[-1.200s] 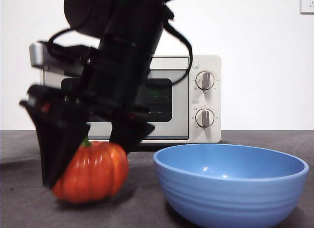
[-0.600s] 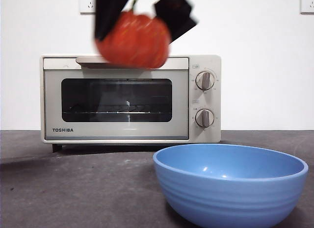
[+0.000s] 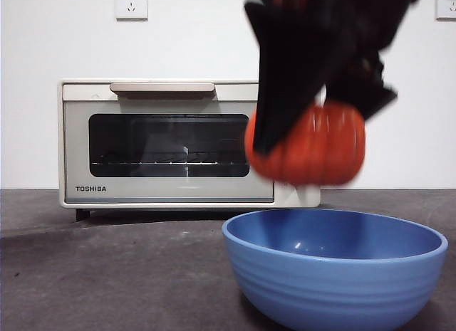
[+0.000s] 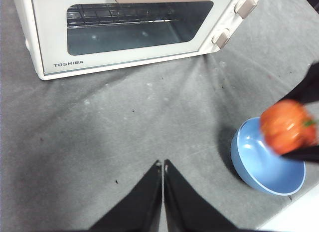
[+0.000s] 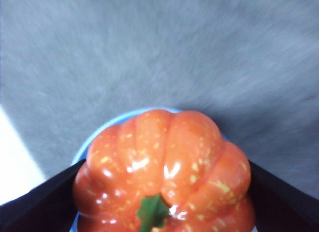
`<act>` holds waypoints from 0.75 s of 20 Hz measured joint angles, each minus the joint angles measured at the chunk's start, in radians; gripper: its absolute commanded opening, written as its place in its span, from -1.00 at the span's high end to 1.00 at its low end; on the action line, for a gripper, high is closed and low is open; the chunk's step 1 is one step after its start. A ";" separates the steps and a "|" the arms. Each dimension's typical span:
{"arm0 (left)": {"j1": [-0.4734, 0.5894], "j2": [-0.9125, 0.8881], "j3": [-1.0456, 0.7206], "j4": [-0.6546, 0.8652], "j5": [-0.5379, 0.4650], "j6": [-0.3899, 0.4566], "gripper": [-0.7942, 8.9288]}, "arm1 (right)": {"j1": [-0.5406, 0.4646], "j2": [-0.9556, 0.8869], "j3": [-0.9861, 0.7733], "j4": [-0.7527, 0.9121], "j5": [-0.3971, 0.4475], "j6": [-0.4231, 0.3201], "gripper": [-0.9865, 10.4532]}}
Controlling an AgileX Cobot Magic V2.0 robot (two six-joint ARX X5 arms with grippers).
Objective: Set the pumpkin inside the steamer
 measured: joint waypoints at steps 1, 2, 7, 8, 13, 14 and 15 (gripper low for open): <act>0.000 0.000 0.000 0.000 0.000 0.000 0.81 | 0.005 0.011 -0.037 0.037 0.000 0.008 0.21; 0.000 0.000 0.000 0.000 0.000 0.000 0.81 | 0.008 0.019 -0.063 0.059 0.000 0.013 0.21; 0.000 0.000 0.000 -0.003 0.000 0.000 0.81 | 0.010 0.068 -0.123 0.126 0.023 0.019 0.14; 0.000 0.000 0.000 -0.003 0.000 0.000 0.81 | 0.010 0.084 -0.123 0.128 0.023 0.020 0.13; 0.000 0.000 0.000 -0.004 0.000 0.000 0.81 | 0.013 0.136 -0.123 0.127 0.023 0.022 -0.04; 0.000 0.000 0.000 -0.004 0.000 0.000 0.81 | 0.014 0.136 -0.123 0.129 0.023 0.022 -0.04; 0.000 0.000 0.000 -0.004 0.000 0.000 0.81 | 0.016 0.136 -0.123 0.128 0.023 0.022 -0.04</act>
